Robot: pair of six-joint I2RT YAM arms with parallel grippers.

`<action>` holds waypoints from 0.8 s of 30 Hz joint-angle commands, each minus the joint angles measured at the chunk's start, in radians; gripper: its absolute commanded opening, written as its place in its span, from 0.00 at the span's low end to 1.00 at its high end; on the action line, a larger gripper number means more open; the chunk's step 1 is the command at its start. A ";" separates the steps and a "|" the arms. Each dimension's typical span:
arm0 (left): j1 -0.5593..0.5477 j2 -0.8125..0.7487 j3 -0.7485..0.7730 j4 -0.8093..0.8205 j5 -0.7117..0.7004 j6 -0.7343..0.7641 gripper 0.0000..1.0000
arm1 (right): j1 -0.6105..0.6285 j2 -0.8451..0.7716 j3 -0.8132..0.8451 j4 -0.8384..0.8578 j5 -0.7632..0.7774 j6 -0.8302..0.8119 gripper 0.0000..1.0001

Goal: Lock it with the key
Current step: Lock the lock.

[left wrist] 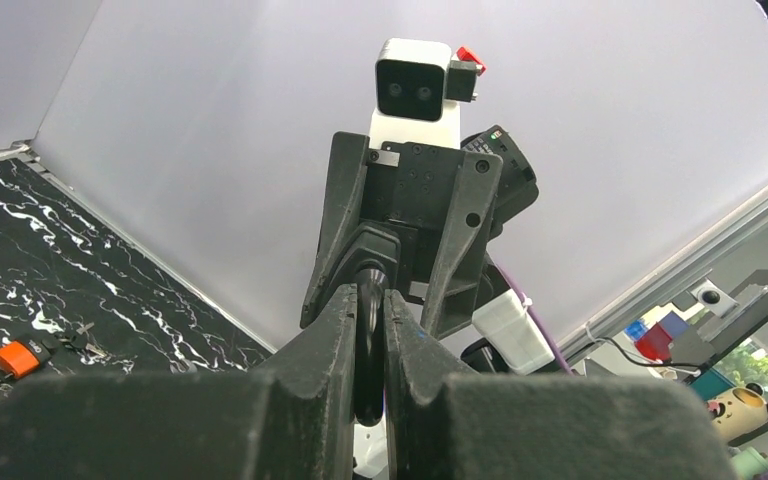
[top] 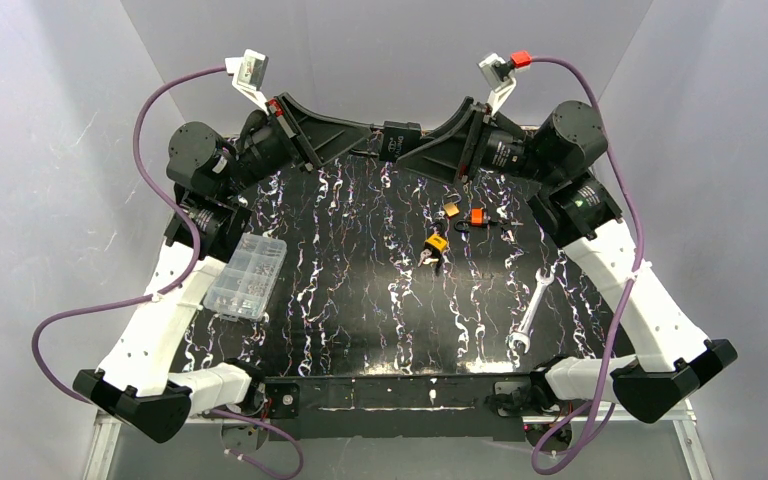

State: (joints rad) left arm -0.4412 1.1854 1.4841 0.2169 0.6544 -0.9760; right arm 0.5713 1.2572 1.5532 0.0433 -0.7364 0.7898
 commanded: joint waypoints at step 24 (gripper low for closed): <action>-0.011 -0.030 -0.002 0.043 -0.048 0.031 0.00 | 0.041 0.049 0.084 0.088 0.065 0.030 0.20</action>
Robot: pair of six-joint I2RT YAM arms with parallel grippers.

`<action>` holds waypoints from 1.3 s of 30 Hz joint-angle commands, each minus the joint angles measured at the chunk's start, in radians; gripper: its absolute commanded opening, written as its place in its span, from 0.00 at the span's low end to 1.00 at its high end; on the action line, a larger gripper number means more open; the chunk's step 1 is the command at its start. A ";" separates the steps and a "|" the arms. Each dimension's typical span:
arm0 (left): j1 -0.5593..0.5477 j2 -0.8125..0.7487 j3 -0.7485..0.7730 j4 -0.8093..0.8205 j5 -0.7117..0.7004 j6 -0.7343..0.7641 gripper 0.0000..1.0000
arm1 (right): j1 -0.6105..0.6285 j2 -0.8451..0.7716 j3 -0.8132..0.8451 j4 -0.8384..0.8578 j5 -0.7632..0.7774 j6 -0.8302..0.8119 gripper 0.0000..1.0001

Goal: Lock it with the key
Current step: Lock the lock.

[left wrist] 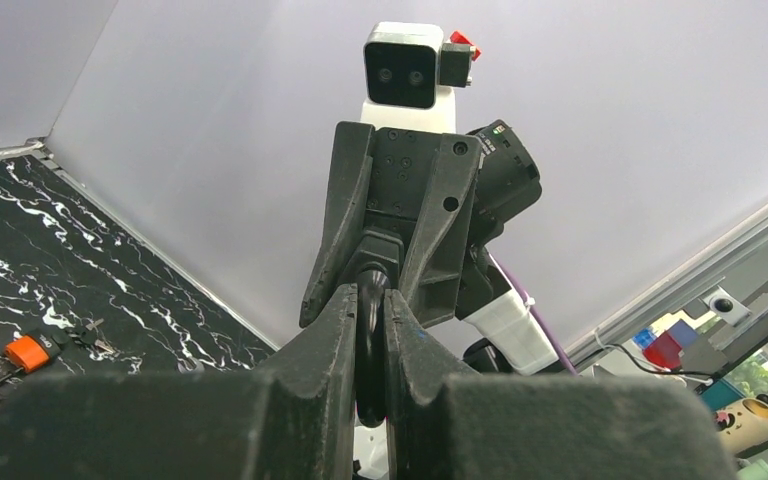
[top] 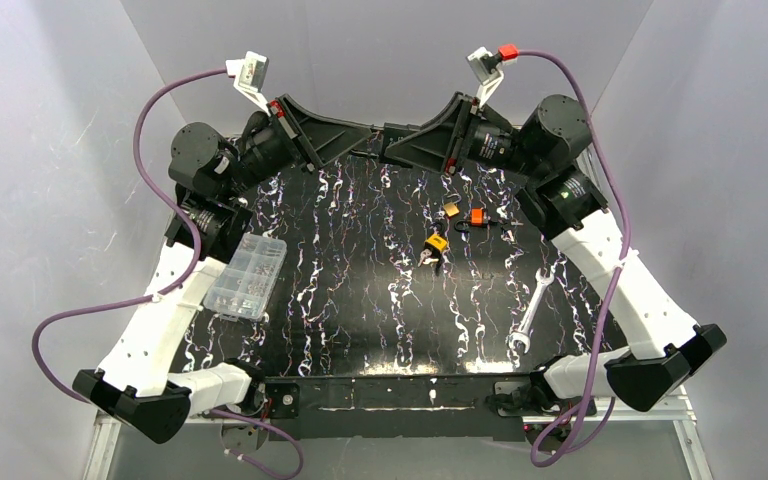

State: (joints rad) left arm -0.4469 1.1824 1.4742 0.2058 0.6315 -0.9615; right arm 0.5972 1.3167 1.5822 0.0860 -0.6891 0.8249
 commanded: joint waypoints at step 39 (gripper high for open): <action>-0.004 -0.133 -0.182 -0.133 0.281 0.096 0.42 | 0.016 -0.249 -0.272 0.199 0.235 0.146 0.01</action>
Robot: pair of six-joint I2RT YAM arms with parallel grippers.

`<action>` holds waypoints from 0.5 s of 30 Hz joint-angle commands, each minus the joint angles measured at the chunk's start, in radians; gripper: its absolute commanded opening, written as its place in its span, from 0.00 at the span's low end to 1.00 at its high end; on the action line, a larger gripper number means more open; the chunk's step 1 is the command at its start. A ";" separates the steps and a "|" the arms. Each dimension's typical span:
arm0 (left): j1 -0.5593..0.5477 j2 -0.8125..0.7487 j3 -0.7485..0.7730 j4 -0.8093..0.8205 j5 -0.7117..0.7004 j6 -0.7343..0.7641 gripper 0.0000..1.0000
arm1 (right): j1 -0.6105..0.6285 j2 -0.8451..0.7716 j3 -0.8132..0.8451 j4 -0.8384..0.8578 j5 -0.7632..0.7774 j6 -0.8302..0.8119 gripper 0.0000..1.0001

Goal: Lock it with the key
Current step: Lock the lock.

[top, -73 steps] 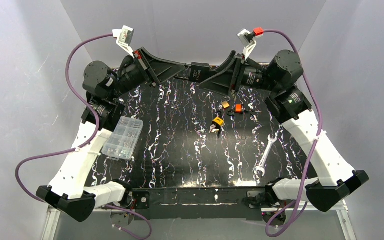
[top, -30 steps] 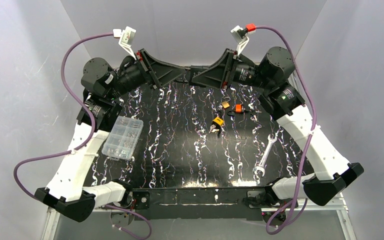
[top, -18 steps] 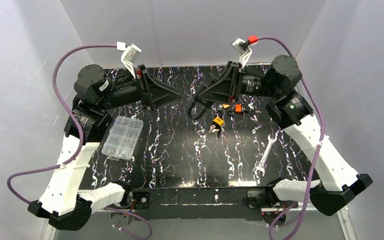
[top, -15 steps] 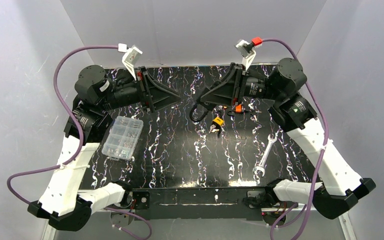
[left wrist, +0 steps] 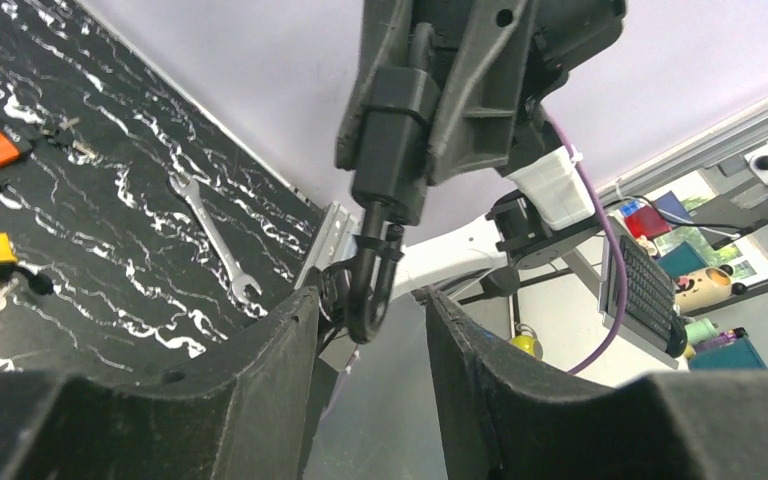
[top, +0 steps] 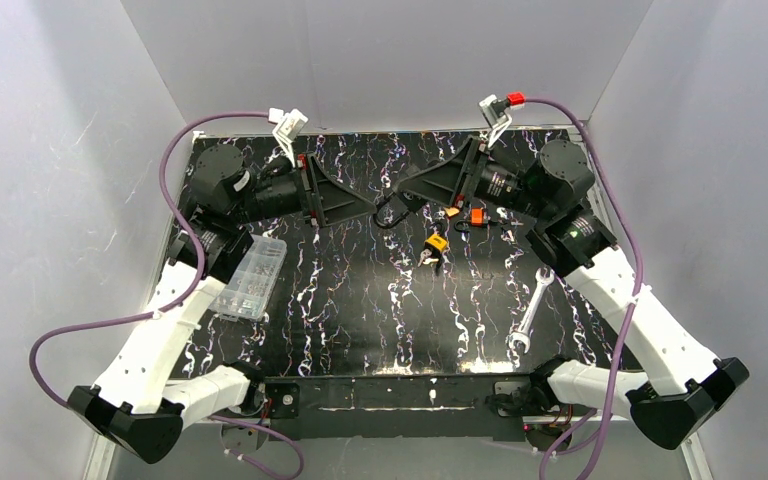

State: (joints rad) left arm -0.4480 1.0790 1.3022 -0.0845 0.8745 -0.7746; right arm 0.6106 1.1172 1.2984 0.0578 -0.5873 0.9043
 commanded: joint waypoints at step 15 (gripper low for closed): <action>-0.005 0.022 -0.024 0.213 -0.004 -0.162 0.36 | 0.032 -0.015 0.028 0.308 0.210 0.076 0.01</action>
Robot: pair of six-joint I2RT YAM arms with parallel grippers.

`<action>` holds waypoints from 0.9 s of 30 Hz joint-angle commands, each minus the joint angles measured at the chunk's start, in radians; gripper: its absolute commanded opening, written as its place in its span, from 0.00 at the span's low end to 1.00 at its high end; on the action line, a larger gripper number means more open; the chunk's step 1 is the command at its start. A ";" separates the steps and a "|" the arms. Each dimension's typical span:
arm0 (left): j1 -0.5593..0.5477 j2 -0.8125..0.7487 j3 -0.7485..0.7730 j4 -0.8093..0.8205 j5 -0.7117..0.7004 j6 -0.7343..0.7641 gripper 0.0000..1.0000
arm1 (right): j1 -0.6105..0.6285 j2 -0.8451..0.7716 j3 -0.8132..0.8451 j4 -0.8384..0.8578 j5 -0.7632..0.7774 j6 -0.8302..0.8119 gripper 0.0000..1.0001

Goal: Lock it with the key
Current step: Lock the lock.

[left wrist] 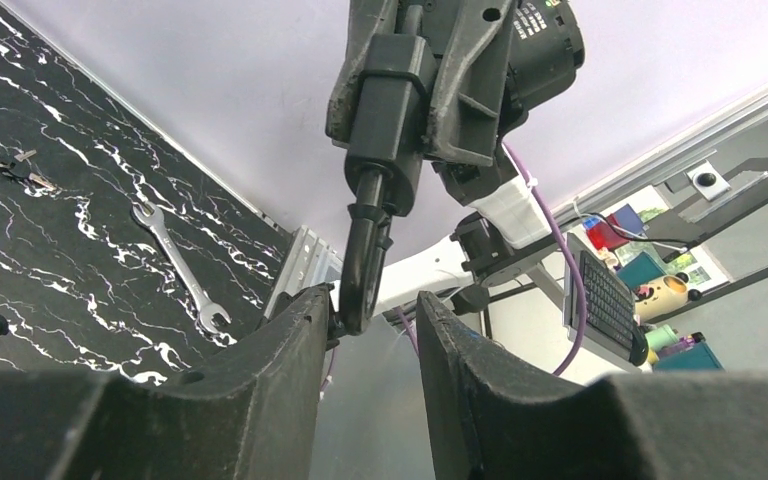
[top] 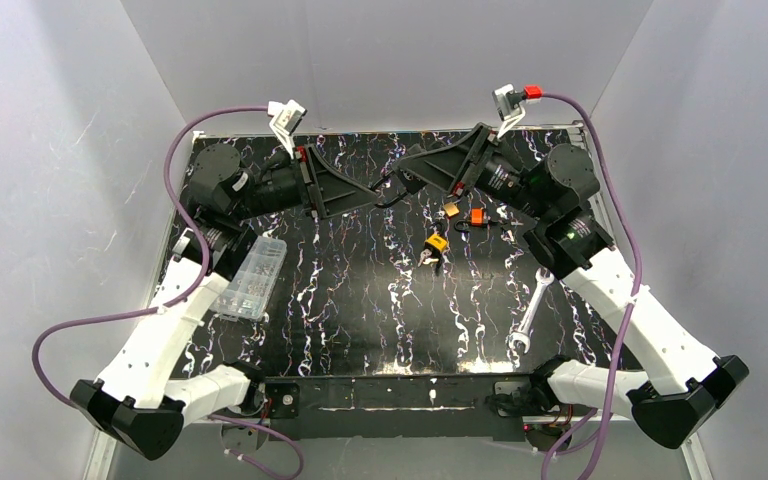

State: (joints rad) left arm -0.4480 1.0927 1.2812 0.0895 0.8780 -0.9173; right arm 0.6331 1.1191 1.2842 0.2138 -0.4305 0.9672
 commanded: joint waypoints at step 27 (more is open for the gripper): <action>-0.008 0.041 -0.004 0.095 -0.013 -0.083 0.00 | 0.054 -0.015 0.014 0.143 0.146 -0.051 0.01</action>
State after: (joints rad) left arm -0.4484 1.1393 1.2682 0.1833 0.8539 -1.0138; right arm 0.6777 1.1194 1.2785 0.2256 -0.3233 0.9348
